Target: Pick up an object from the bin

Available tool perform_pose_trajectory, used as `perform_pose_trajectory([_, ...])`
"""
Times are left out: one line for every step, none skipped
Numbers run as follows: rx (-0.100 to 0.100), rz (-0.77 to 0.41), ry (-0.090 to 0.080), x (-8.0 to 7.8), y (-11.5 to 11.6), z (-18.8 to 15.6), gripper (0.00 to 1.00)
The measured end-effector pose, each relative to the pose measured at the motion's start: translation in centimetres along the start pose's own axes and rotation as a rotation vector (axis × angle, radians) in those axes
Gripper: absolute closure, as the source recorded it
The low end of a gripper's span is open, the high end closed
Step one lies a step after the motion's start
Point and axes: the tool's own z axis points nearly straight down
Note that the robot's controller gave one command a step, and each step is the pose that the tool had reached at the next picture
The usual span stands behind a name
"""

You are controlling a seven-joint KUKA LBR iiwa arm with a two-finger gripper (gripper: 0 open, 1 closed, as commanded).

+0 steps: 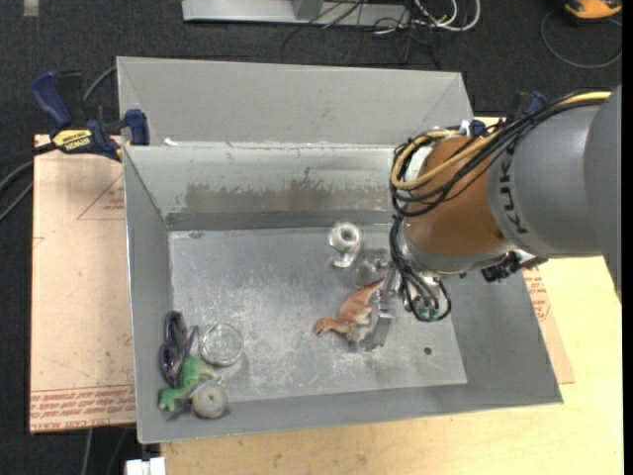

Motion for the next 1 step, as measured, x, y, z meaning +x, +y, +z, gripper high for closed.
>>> perform_pose_trajectory([0.000,0.043,0.004,1.88,-1.25,2.38,1.00])
